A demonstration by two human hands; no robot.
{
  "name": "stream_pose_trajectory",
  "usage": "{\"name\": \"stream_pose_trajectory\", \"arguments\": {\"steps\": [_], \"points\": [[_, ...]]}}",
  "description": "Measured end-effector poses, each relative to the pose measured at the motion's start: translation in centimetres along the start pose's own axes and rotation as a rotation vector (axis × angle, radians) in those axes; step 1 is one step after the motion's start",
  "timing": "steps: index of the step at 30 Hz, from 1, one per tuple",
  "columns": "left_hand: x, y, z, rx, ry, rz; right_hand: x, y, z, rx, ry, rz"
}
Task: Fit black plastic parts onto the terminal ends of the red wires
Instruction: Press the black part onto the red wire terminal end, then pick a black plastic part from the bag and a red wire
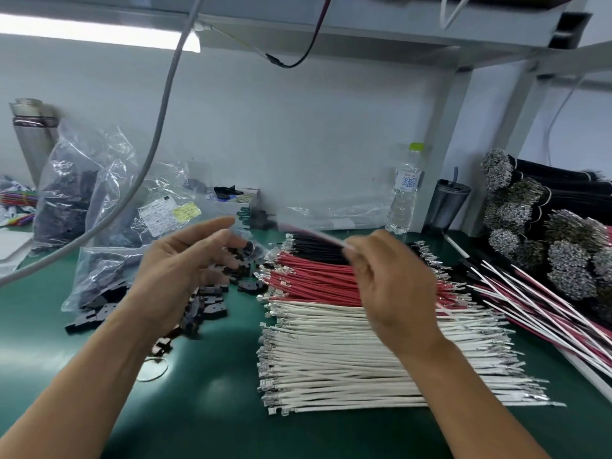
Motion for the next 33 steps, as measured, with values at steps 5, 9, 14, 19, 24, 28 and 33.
{"name": "stream_pose_trajectory", "arguments": {"steps": [5, 9, 14, 19, 24, 28, 33], "points": [[-1.5, 0.1, -0.7, 0.162, 1.22, 0.098, -6.0, 2.5, 4.0, 0.051, -0.113, 0.234], [-0.7, 0.5, -2.0, 0.197, 1.692, -0.011, -9.6, 0.3, 12.9, 0.298, -0.373, -0.05], [0.3, 0.8, -2.6, 0.254, 1.8, -0.039, -12.2, -6.2, 21.7, 0.552, -0.641, -0.48], [0.5, 0.9, -2.9, 0.231, 1.791, -0.023, -12.0, -9.4, 23.0, 0.647, -0.727, -0.666], [1.1, 0.6, -2.2, 0.25, 1.708, 0.052, -11.7, -8.0, 22.3, 0.657, -0.745, -0.58], [1.6, 0.5, -2.2, 0.267, 1.453, 0.027, -7.5, -3.1, 17.8, 0.463, -0.398, -0.375], [2.8, -0.2, -2.5, 0.321, 1.221, -0.041, 4.6, 1.7, 10.4, 0.278, 0.03, -0.535]]}}
Point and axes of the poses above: each hand's wrist, its own y-axis towards the middle knuckle, its own x-axis out of the palm, z = x × y, the point moved 6 cm from there along y, towards the middle knuckle, and after that the axes turned 6 degrees about -x, right-handed, at the moved point
